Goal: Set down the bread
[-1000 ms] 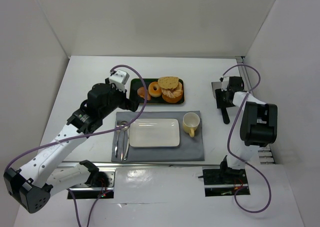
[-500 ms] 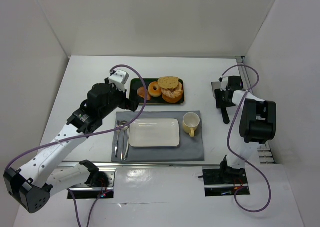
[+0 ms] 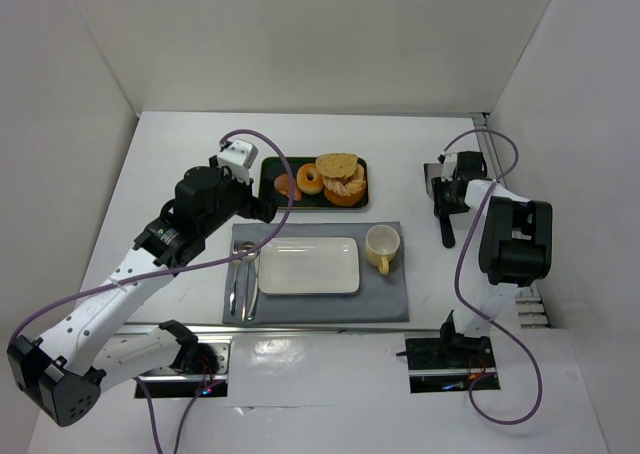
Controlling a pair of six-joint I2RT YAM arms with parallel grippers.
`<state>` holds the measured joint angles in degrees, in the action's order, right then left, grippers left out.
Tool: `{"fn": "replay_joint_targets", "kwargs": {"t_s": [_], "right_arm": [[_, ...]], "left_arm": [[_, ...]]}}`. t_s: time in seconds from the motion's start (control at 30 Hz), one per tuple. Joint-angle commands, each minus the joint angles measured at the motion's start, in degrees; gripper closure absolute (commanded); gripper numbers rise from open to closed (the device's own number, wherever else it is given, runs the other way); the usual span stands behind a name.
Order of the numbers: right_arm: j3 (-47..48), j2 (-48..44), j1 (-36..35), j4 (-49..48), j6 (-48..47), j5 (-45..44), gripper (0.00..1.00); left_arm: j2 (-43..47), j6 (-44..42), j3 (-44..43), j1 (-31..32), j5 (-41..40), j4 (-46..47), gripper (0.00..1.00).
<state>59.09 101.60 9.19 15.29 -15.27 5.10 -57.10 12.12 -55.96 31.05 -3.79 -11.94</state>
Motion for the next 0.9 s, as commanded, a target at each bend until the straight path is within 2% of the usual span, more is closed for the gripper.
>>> {"fn": "replay_joint_targets", "kwargs": {"t_s": [0.0,0.13,0.37,0.57,0.77,0.87], "right_arm": [[0.7,-3.1,0.7,1.3,0.1,0.7,1.00],[-0.5,-9.7,0.7,0.3,-0.5,2.2,1.00],[0.2,-21.5,0.7,2.5,-2.8,9.9,1.00],[6.7,-29.7,0.0,8.1,-4.0,17.9,1.00],[15.5,-32.1,-3.6,15.2,-2.0,27.4,1.00],[20.1,-30.3,-6.5,19.1,-1.1,37.4,1.00]], "left_arm": [[1.4,-0.4,0.1,0.2,-0.4,2.5,0.00],[1.4,-0.4,0.1,0.2,-0.4,2.5,0.00],[1.4,-1.0,0.1,0.2,-1.0,2.5,0.00],[1.4,-1.0,0.1,0.2,-1.5,2.5,0.00],[1.4,-1.0,0.1,0.2,-2.5,2.5,0.00],[1.4,-1.0,0.1,0.2,-3.1,2.5,0.00]]}}
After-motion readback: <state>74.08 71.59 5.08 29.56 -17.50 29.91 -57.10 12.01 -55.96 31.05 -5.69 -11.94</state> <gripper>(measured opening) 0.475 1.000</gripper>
